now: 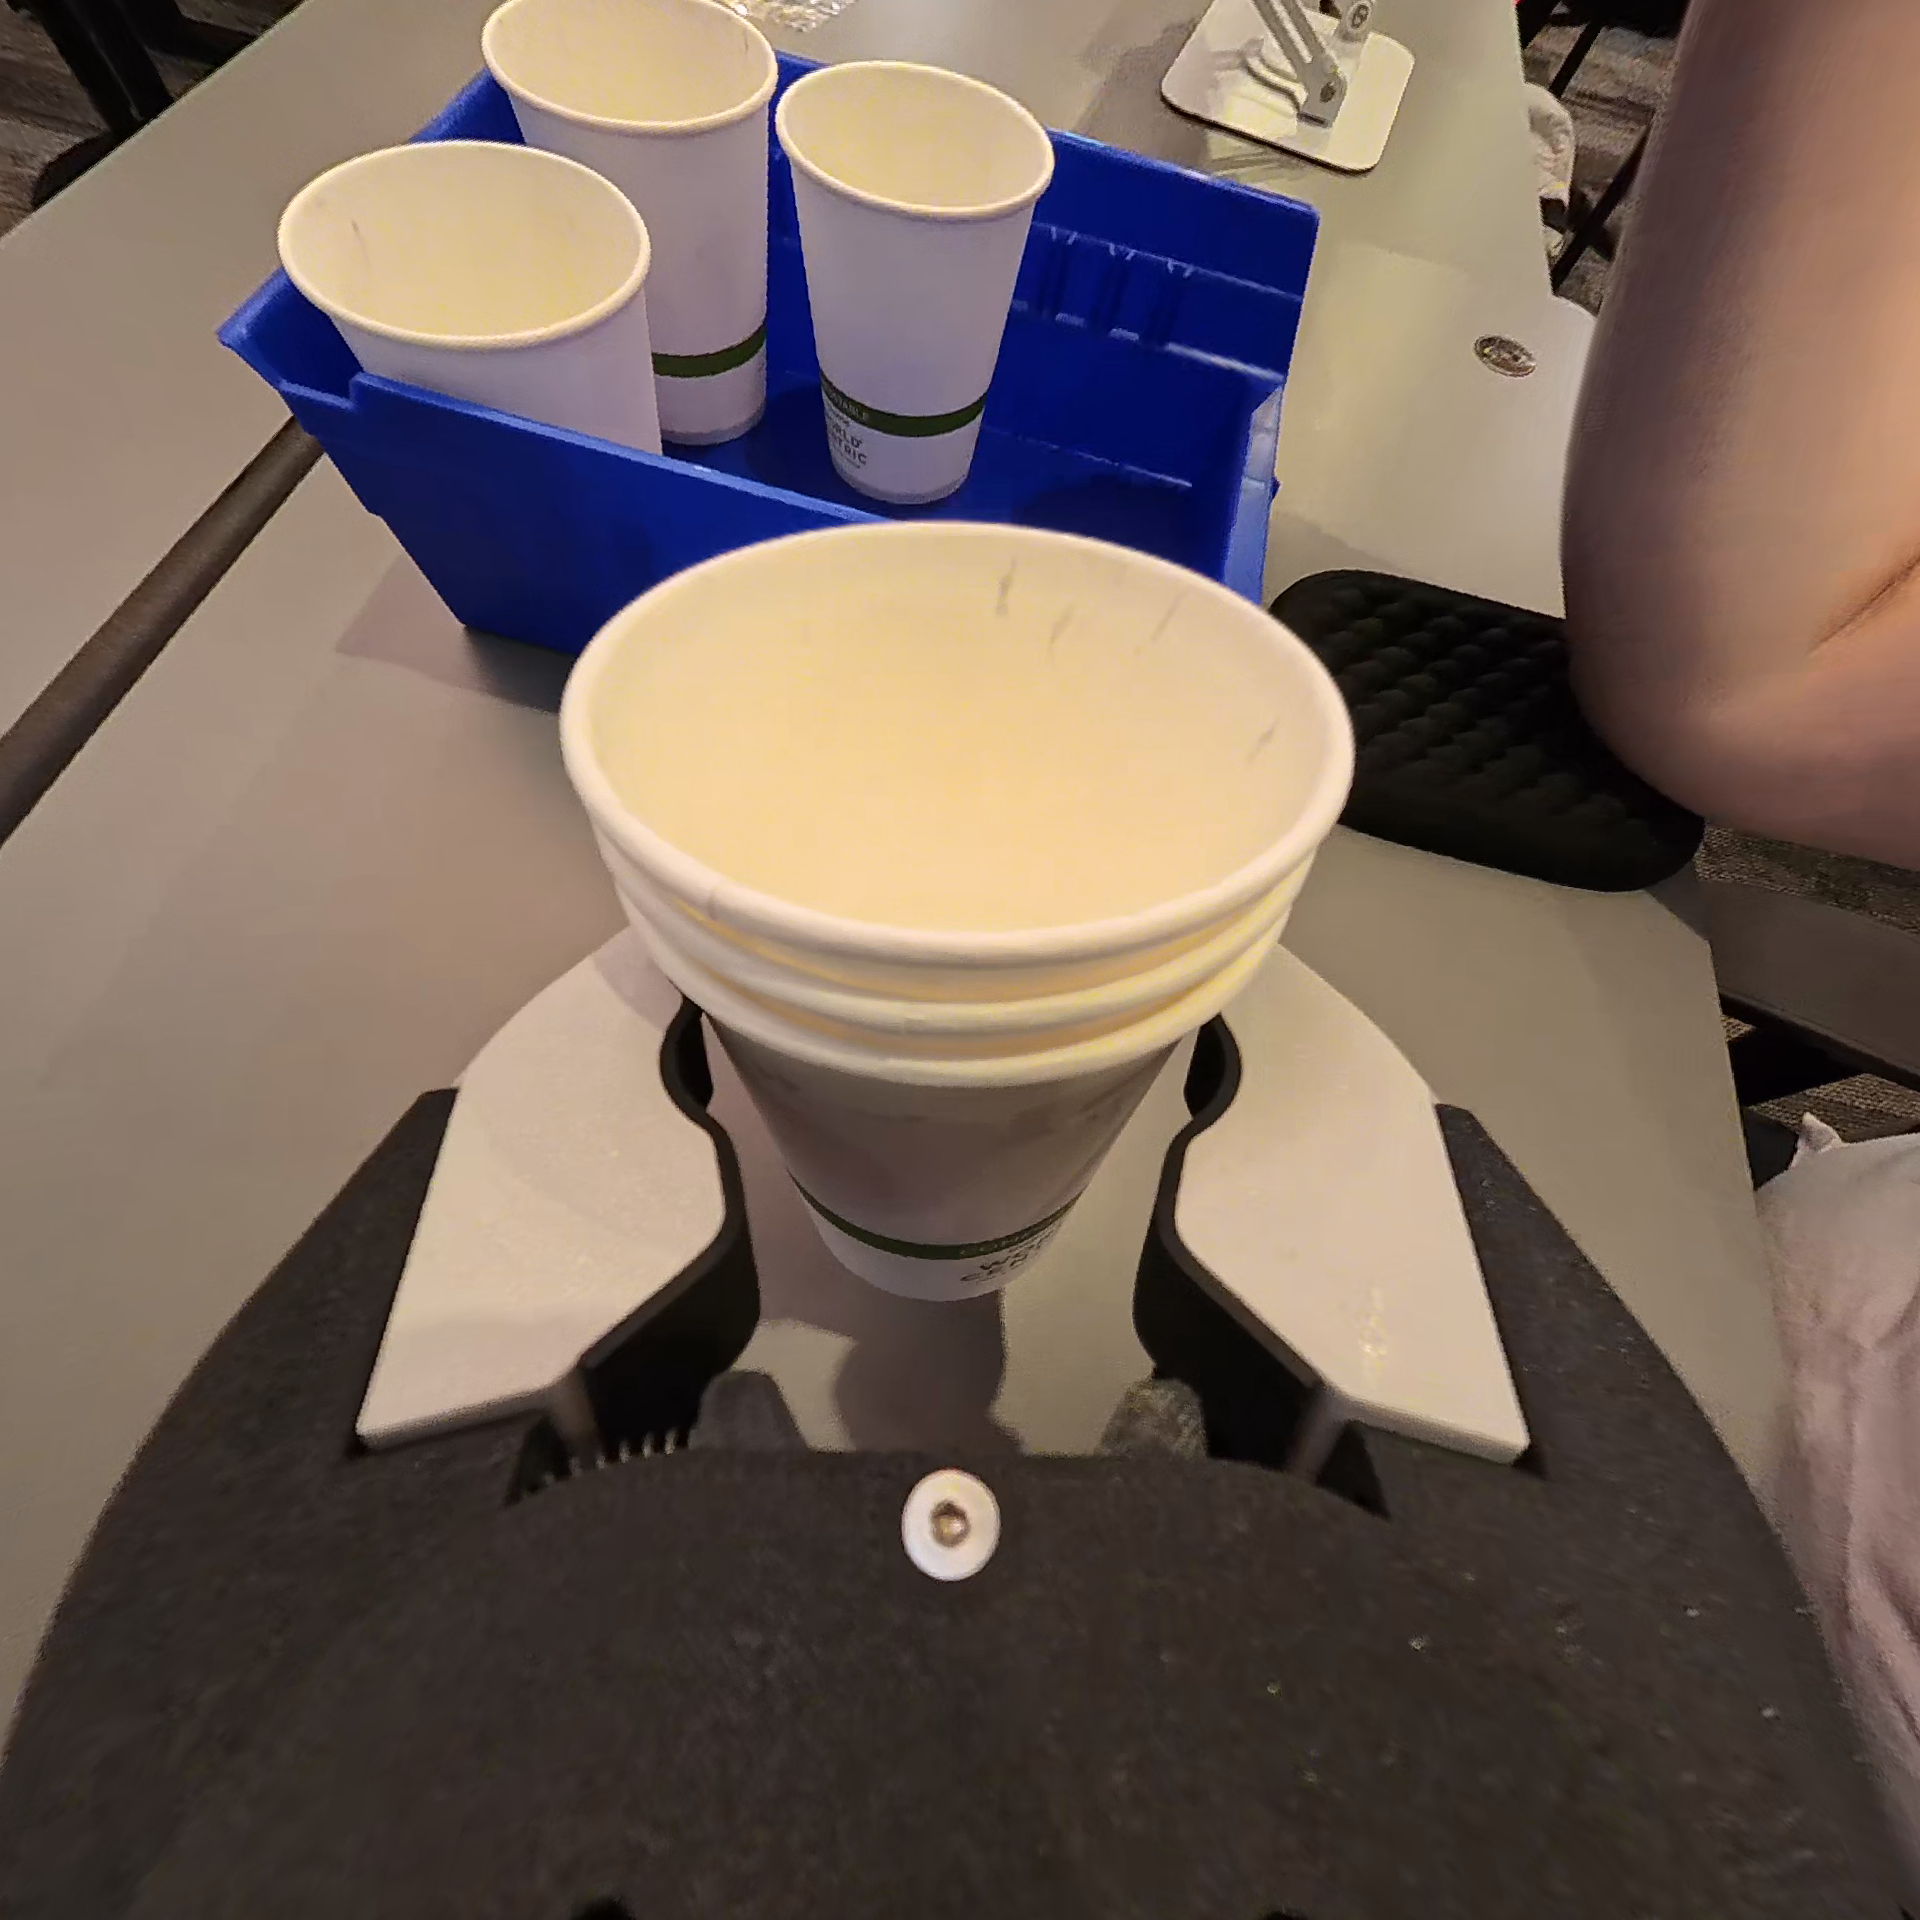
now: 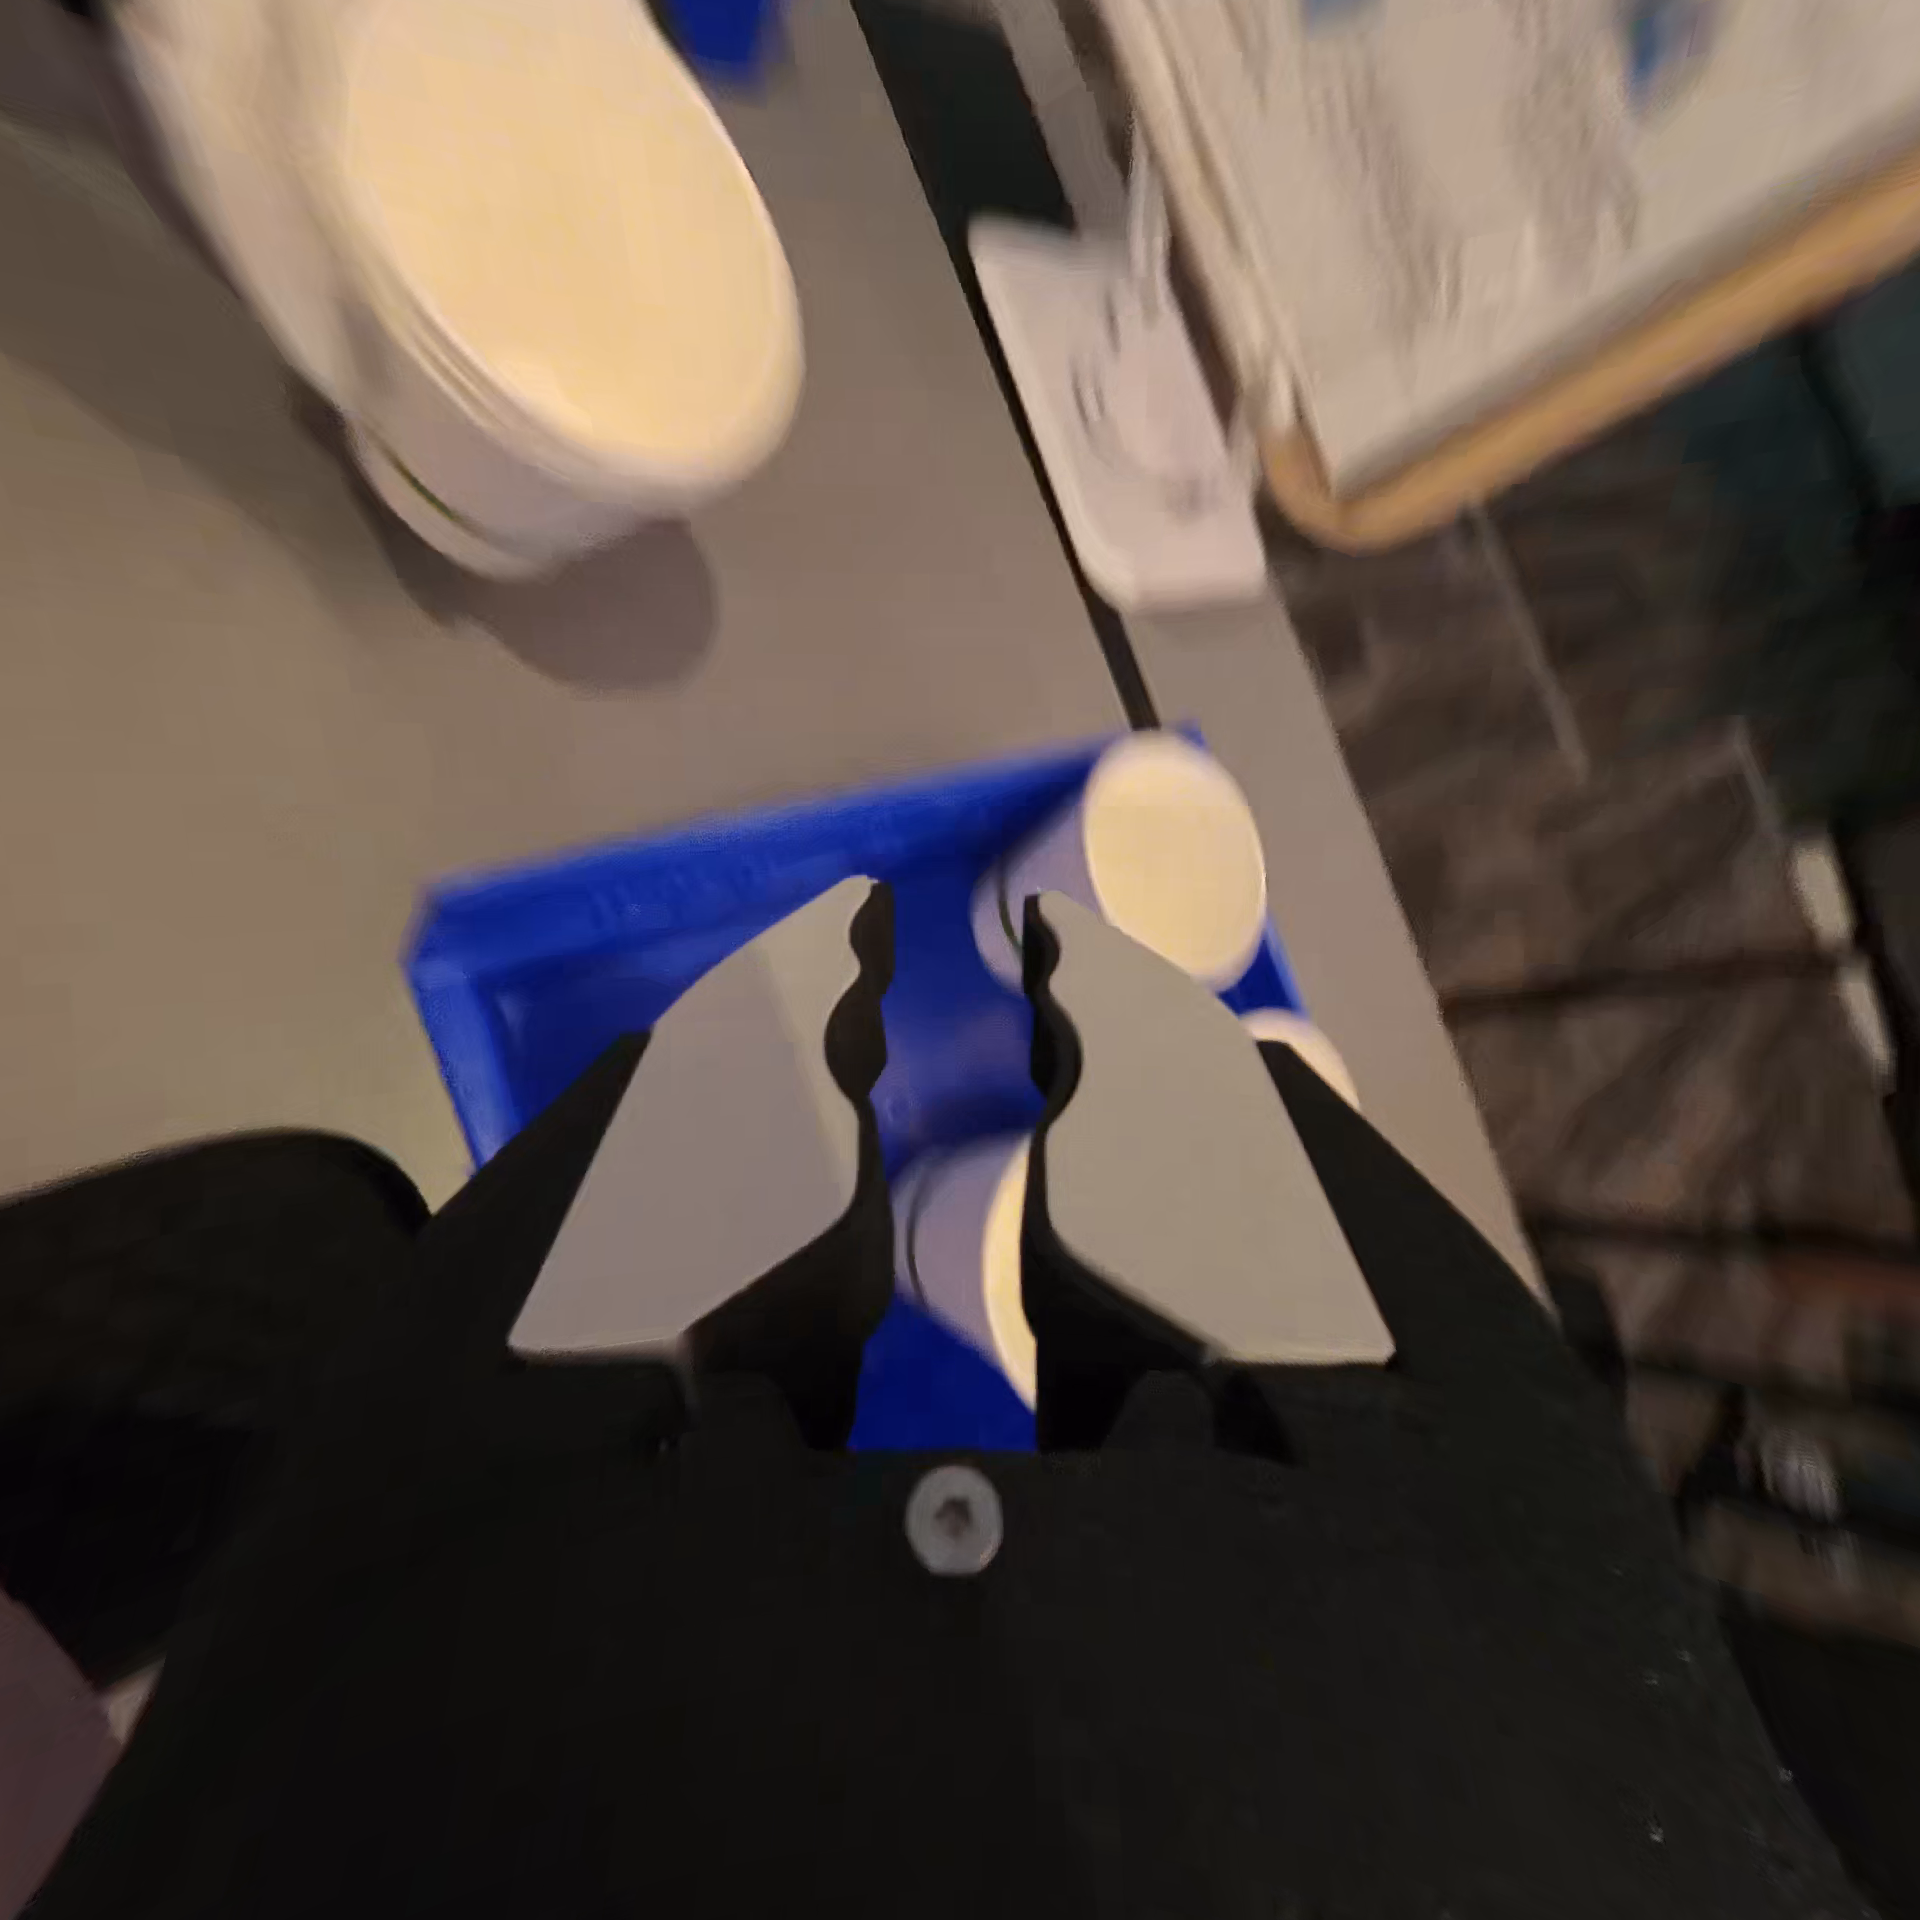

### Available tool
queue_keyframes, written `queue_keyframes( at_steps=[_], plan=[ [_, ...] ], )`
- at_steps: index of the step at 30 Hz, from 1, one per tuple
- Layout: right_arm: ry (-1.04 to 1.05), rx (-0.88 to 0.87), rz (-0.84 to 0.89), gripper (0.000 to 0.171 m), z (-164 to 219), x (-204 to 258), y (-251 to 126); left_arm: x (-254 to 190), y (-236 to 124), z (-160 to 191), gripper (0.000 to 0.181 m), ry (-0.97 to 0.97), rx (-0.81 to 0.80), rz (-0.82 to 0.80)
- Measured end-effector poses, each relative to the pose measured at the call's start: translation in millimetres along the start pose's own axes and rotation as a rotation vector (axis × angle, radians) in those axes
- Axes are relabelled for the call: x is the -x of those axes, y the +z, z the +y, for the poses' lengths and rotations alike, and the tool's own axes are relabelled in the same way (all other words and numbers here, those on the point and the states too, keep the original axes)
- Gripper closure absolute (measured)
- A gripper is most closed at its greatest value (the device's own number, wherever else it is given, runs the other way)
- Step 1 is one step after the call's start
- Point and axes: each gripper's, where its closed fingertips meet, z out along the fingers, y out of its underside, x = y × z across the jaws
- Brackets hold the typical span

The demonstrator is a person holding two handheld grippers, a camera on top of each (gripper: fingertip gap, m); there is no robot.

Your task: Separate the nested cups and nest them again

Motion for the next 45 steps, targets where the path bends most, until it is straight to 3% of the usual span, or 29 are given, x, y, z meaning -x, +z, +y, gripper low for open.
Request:
queue_keyframes(
  at_steps=[3, 8, 21, 45],
  plan=[
    [-0.158, -0.224, -0.197, 0.149, -73, 56, -3, -2, 1, 1, 0.09, 0.001, 0.006, 0.006],
    [-0.292, -0.233, -0.336, 0.155, -114, 104, 28, -4, 3, 2, 0.09, 0.01, 0.018, 0.01],
    [-0.194, -0.095, -0.444, 0.168, -97, 112, 75, -4, 6, 5, 0.09, 0.016, 0.031, 0.008],
    [-0.13, -0.205, -0.479, 0.168, -102, 102, 58, -2, 6, 7, 0.09, 0.033, 0.047, -0.017]
  ],
)
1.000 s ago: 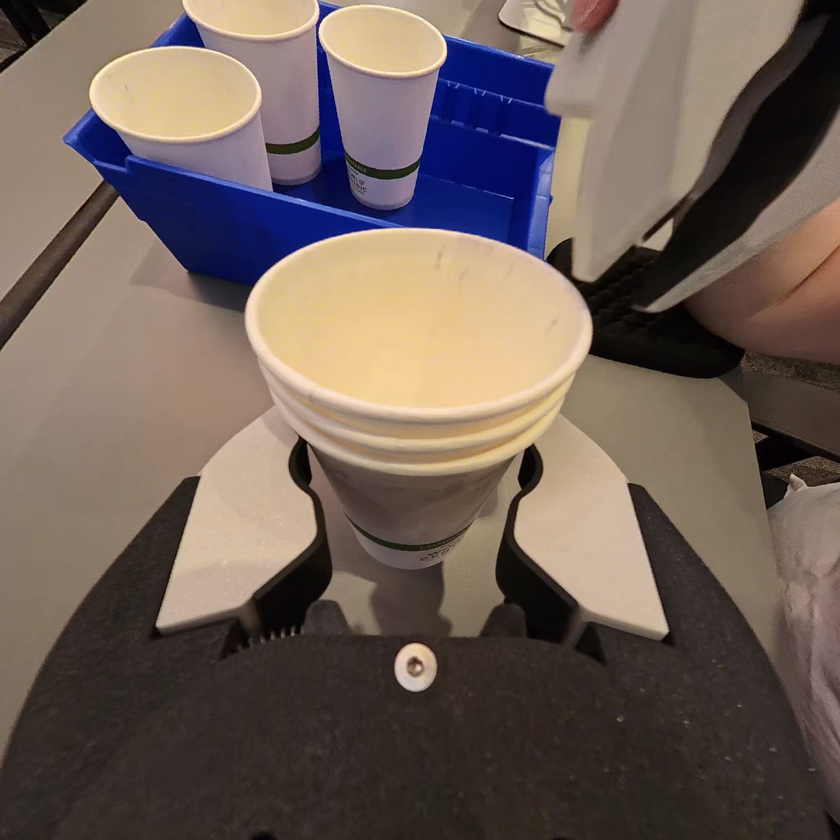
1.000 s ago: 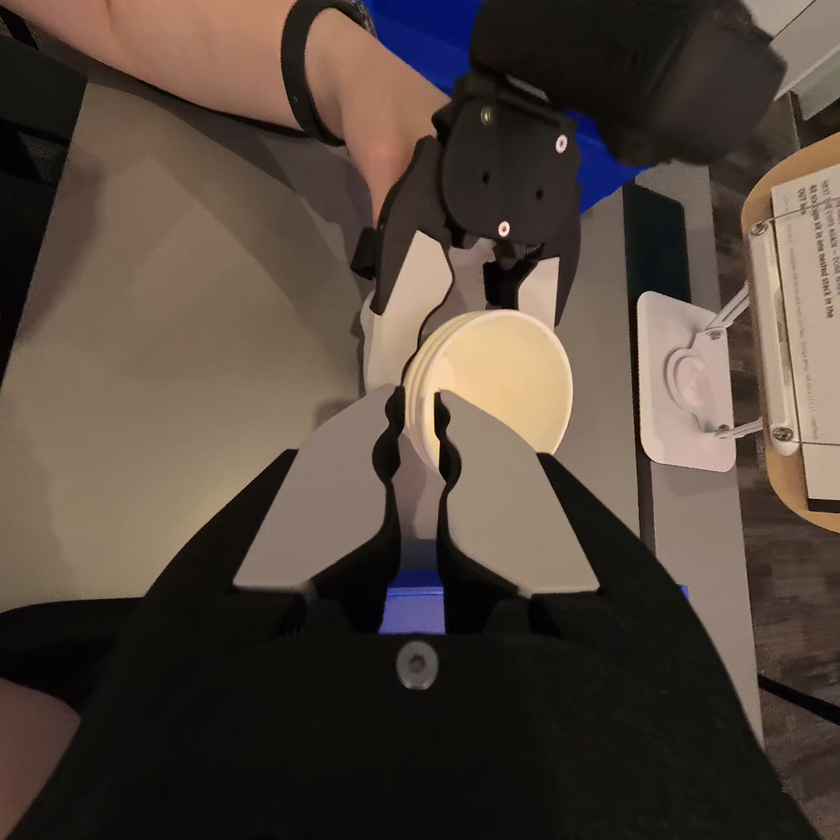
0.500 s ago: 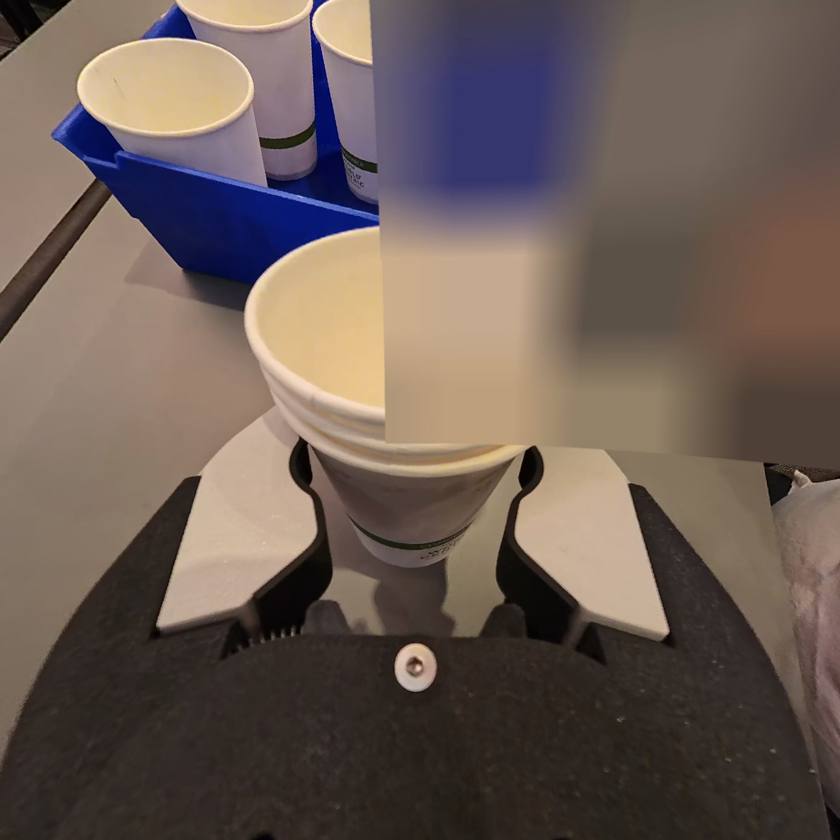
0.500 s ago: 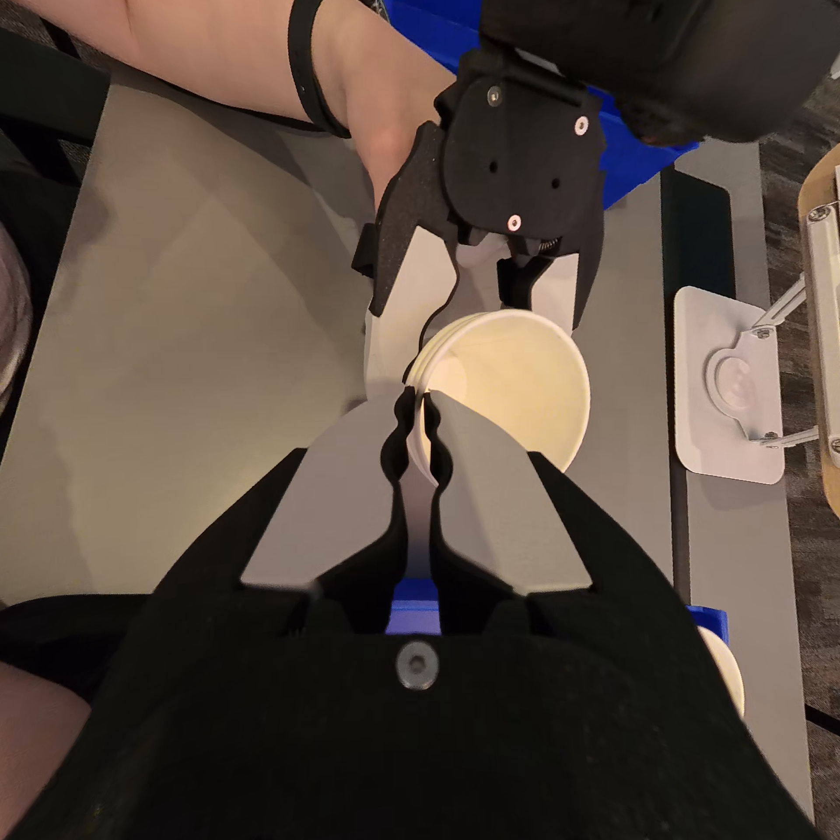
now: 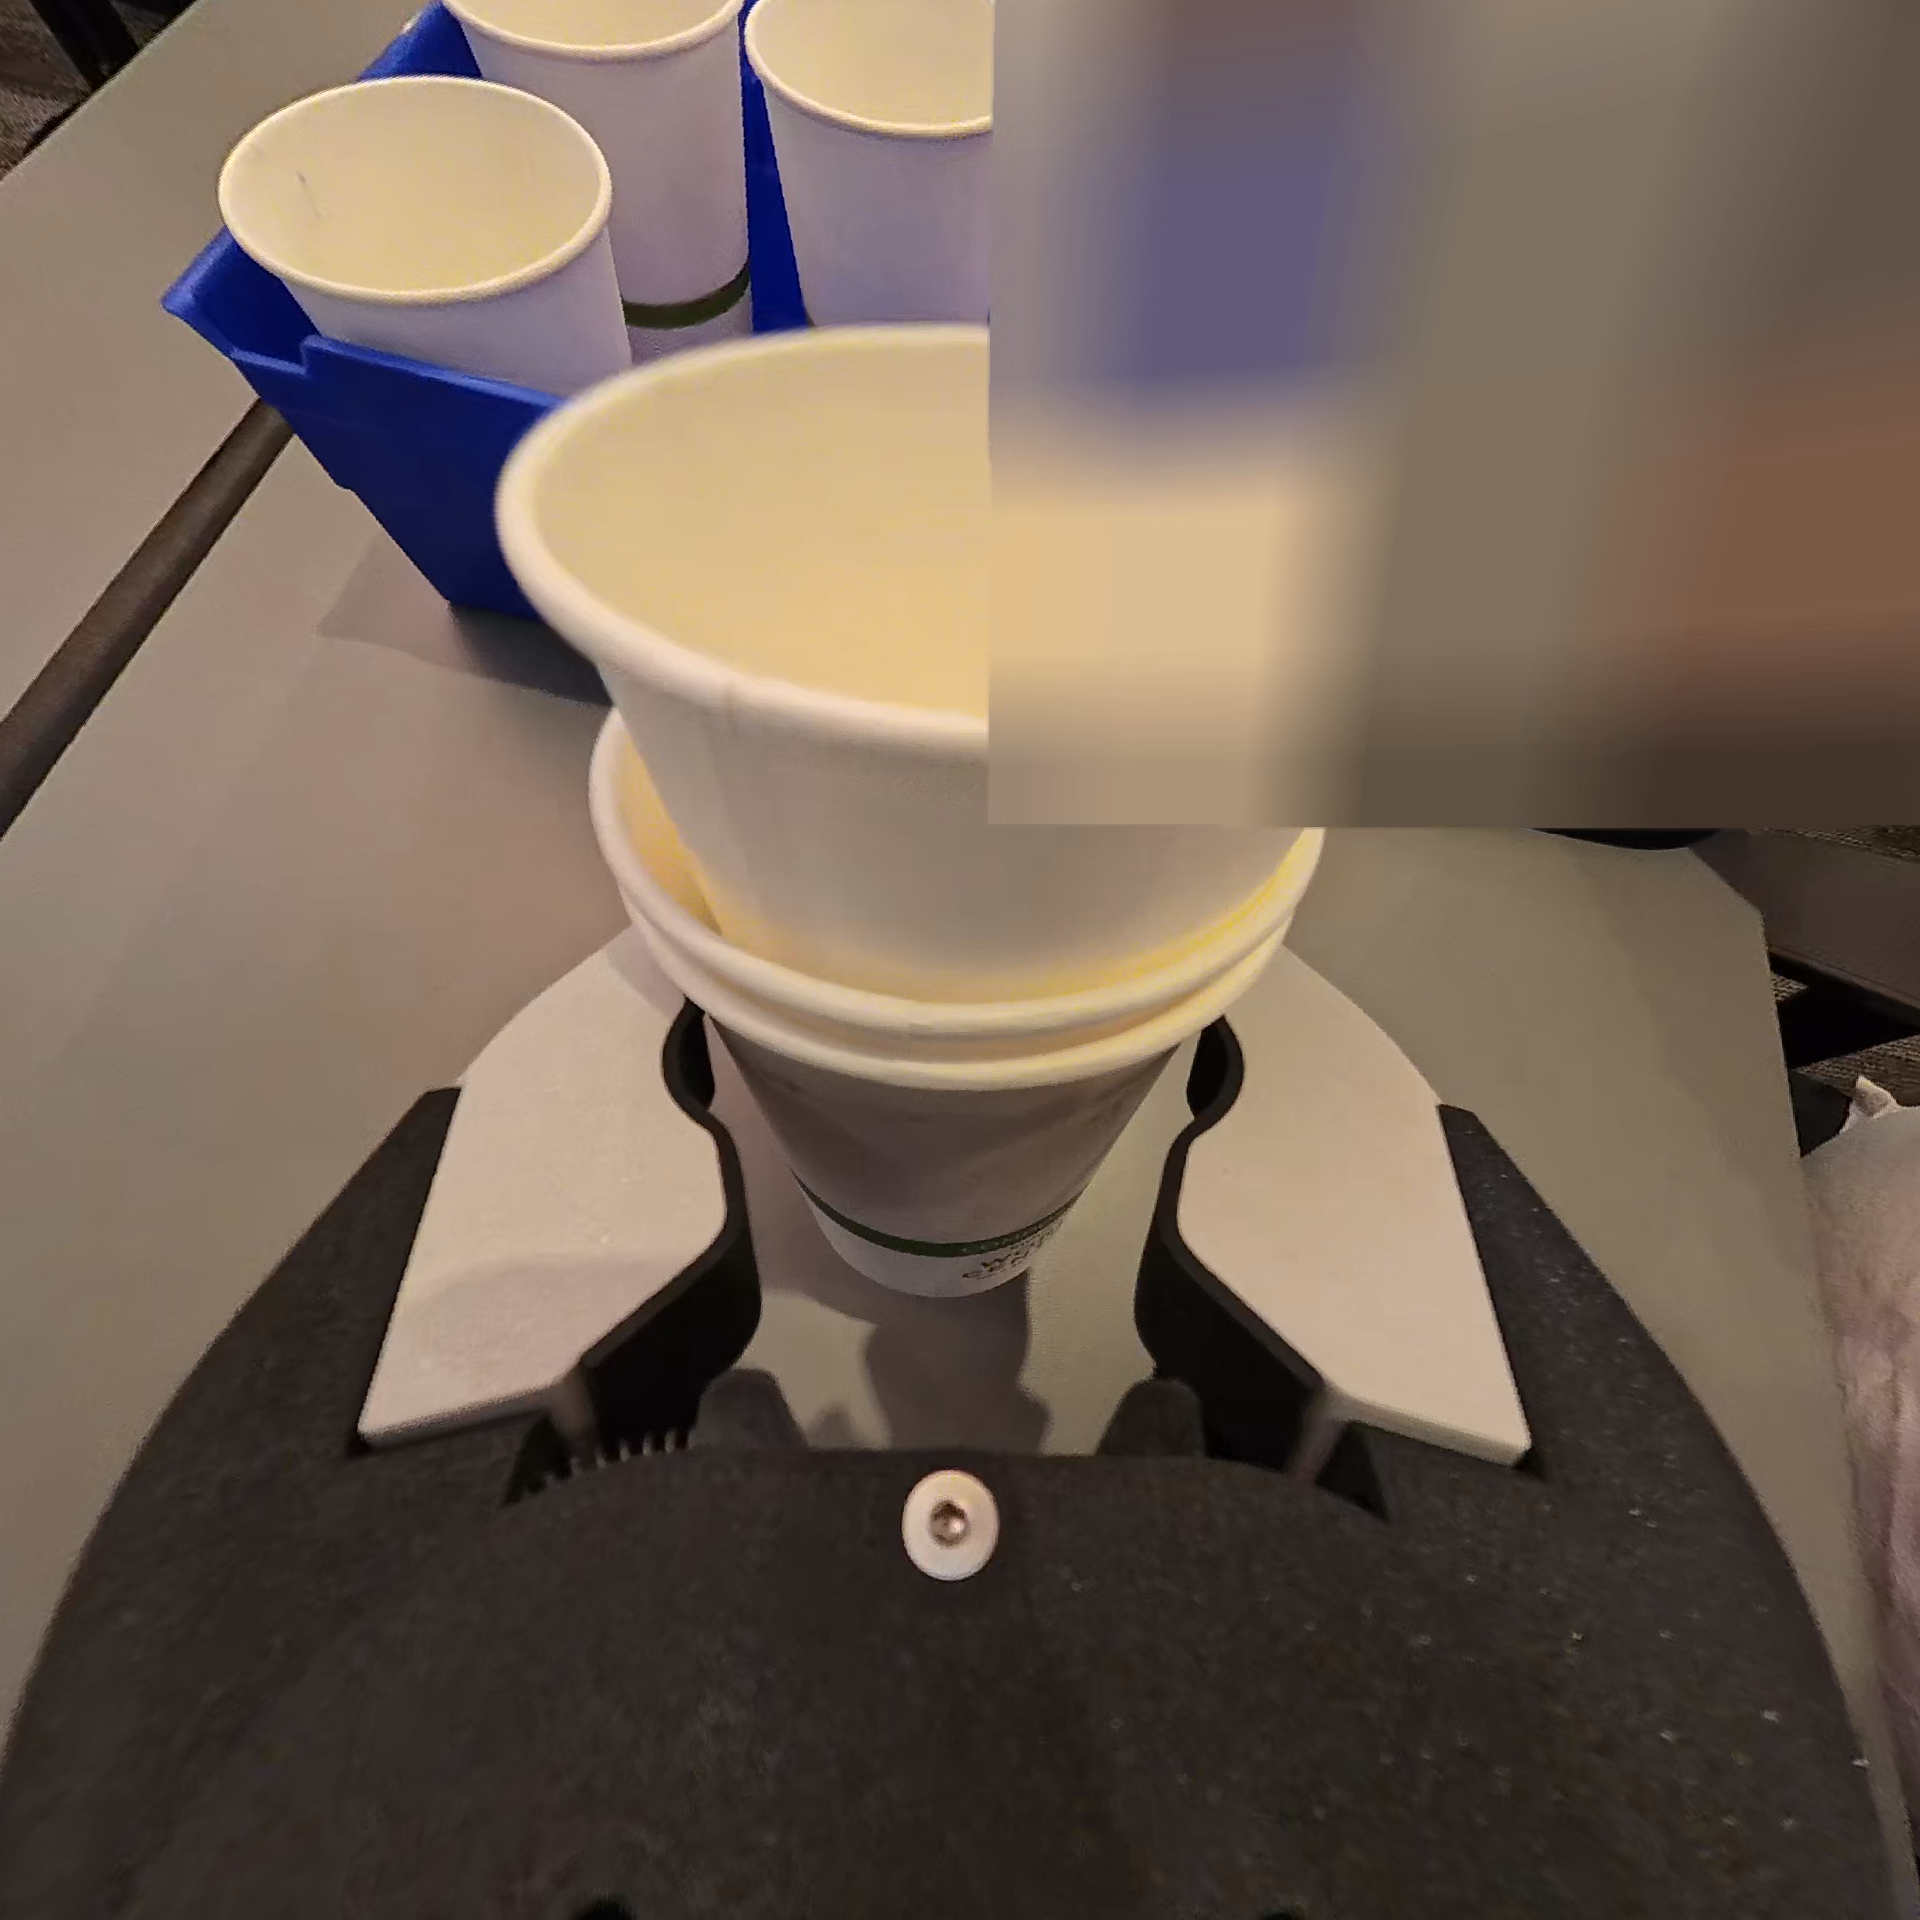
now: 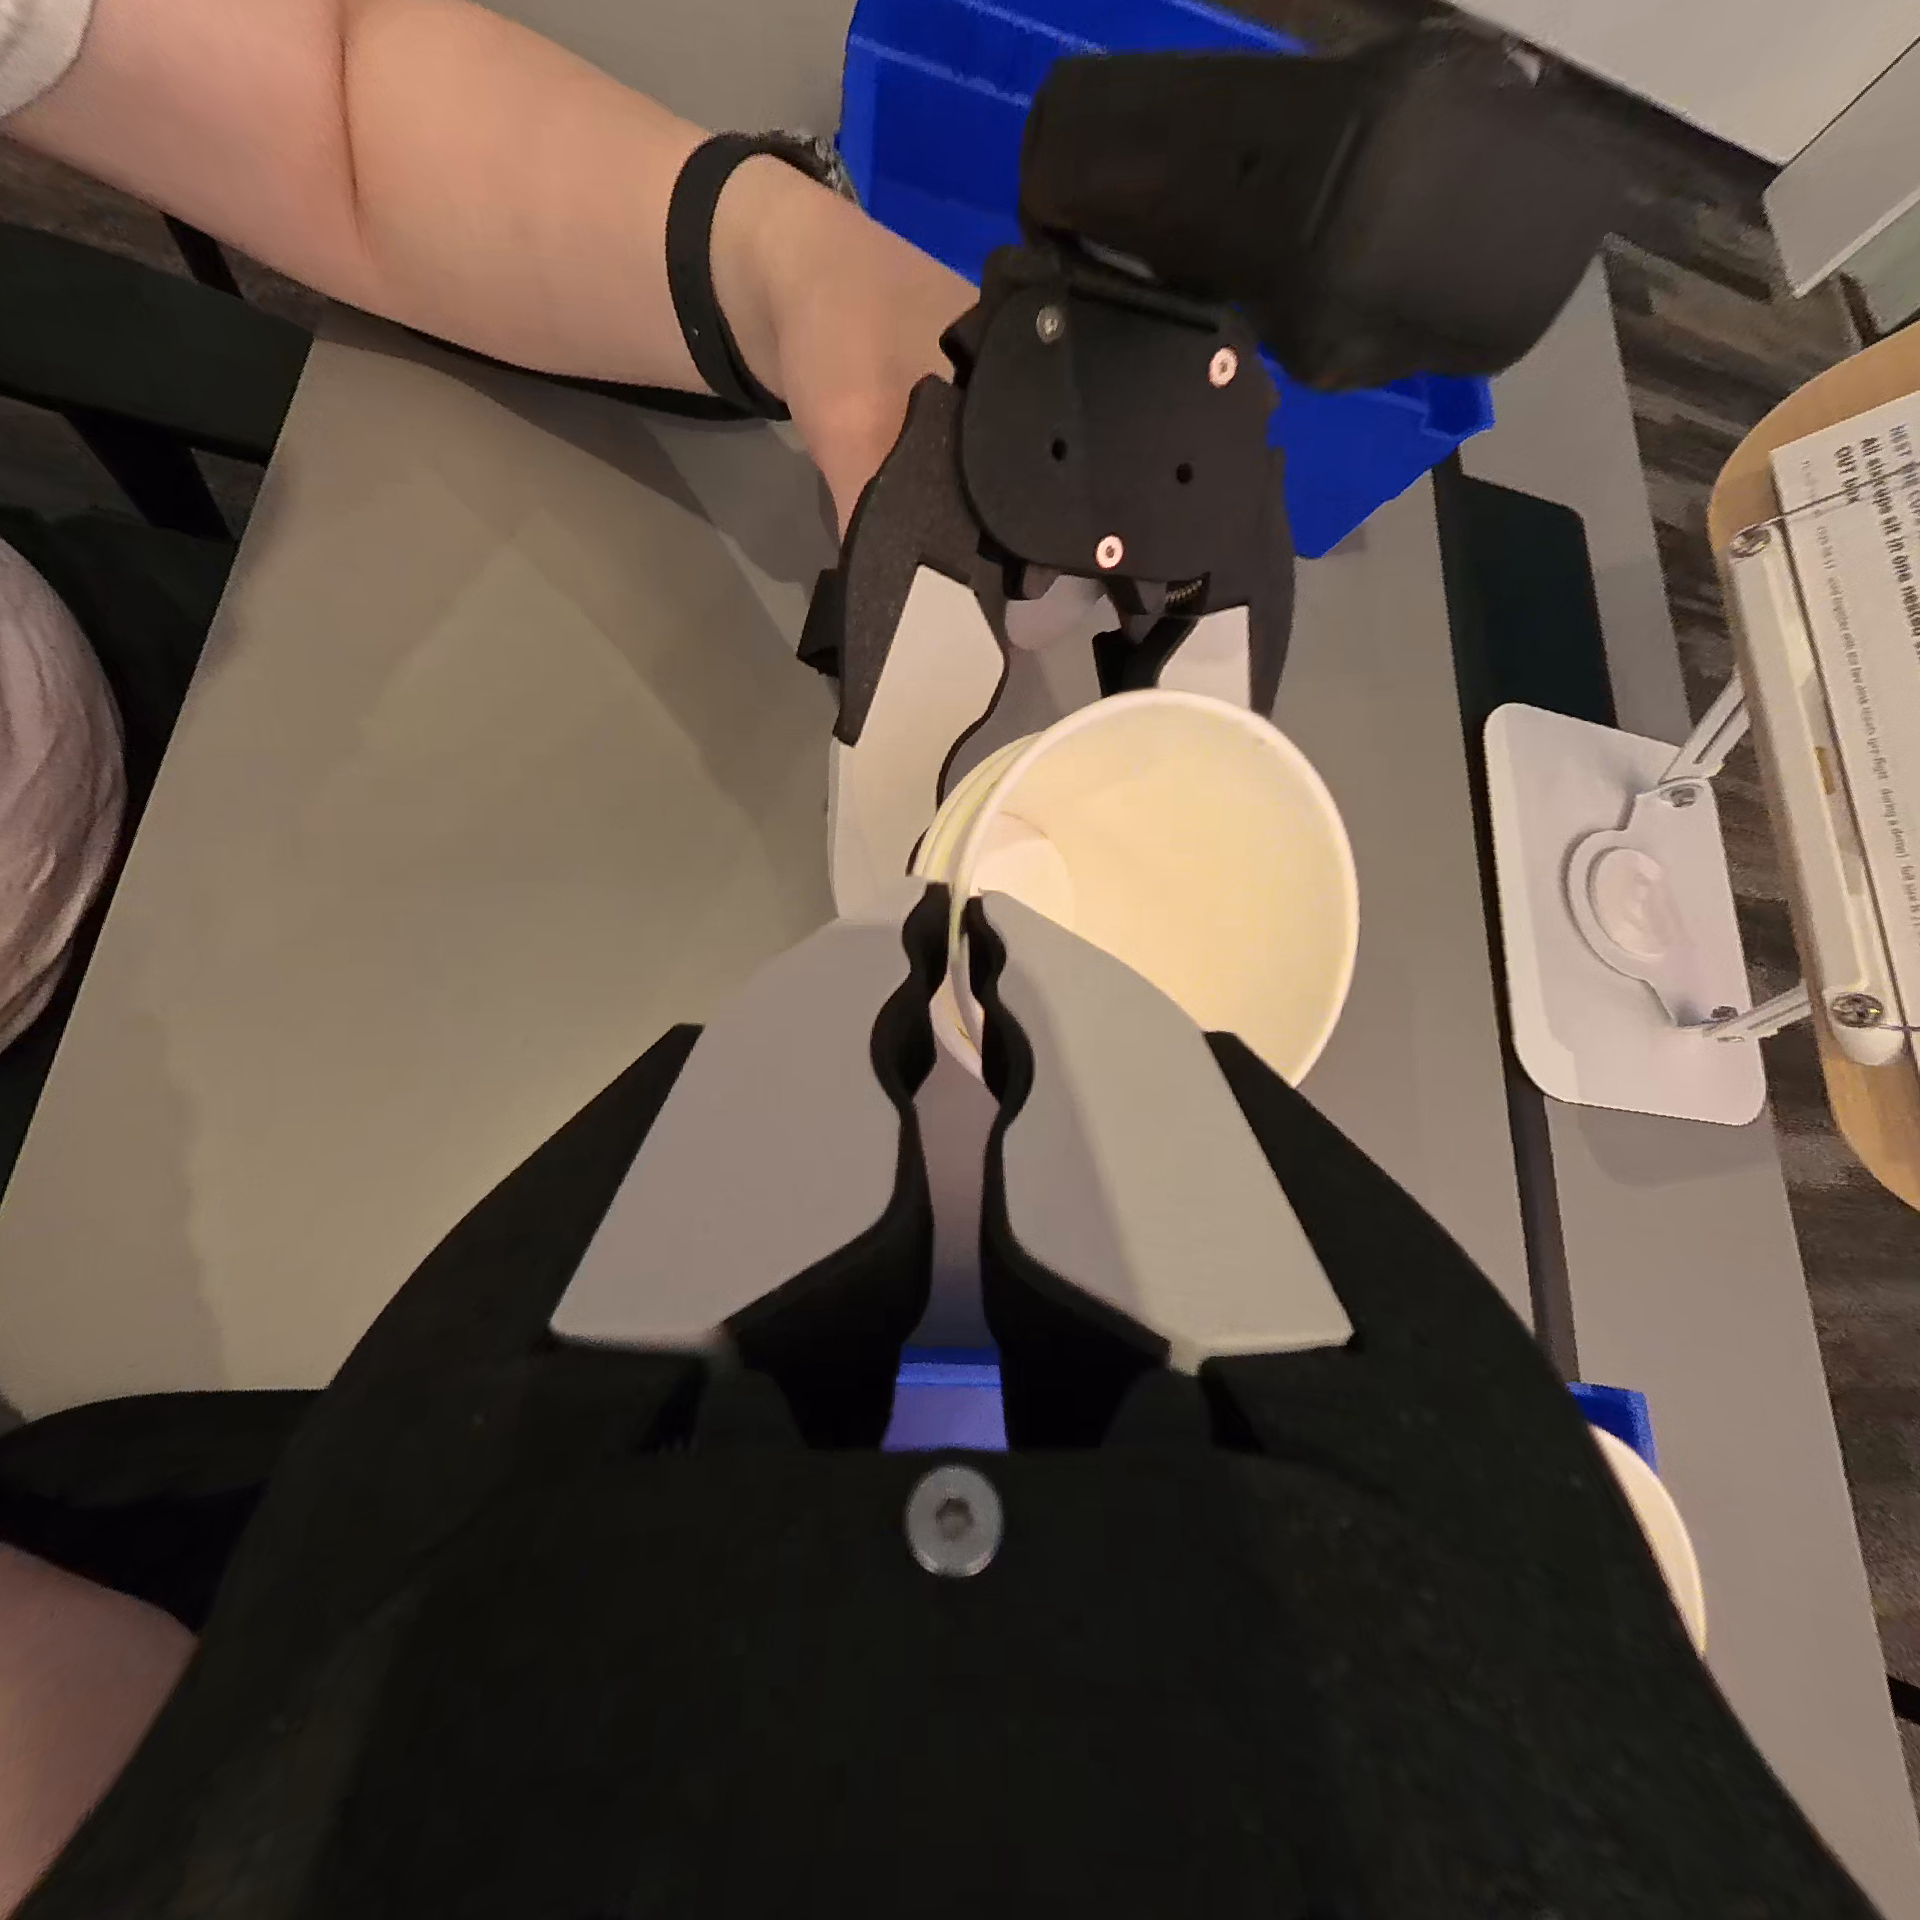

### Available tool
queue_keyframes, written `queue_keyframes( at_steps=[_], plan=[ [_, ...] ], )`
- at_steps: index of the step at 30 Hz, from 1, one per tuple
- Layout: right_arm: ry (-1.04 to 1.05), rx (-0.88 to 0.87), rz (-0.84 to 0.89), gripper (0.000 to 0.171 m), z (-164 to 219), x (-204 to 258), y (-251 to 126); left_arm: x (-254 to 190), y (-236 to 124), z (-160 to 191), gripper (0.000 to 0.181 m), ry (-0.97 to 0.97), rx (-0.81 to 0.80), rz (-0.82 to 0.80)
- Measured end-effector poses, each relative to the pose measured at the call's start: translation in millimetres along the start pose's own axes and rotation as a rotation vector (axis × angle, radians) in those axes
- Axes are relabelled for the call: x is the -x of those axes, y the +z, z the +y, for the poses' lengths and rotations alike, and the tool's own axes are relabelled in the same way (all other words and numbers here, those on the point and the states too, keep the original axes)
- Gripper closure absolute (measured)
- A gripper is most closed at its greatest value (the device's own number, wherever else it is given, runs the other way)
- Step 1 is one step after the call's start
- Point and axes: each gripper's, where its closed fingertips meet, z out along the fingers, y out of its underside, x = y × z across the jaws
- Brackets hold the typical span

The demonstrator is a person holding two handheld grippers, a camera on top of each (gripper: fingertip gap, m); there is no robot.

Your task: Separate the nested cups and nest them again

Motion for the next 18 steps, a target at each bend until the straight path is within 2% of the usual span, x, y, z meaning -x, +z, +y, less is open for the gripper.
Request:
queue_keyframes(
  at_steps=[7, 12, 15, 18],
  plan=[
    [0.007, -0.11, 0.142, 0.168, -14, -17, -35, 3, 1, 3, 0.09, -0.003, 0.01, -0.008],
    [0.03, -0.201, 0.365, 0.168, -15, -23, -109, 8, -1, 4, 0.09, -0.025, 0.003, -0.006],
    [0.074, -0.226, 0.496, 0.168, -3, -26, -148, 12, -2, 6, 0.09, -0.036, 0.005, -0.013],
    [0.172, -0.107, 0.602, 0.168, 33, -42, -162, 13, -2, 6, 0.09, -0.042, 0.003, -0.011]
  ],
)
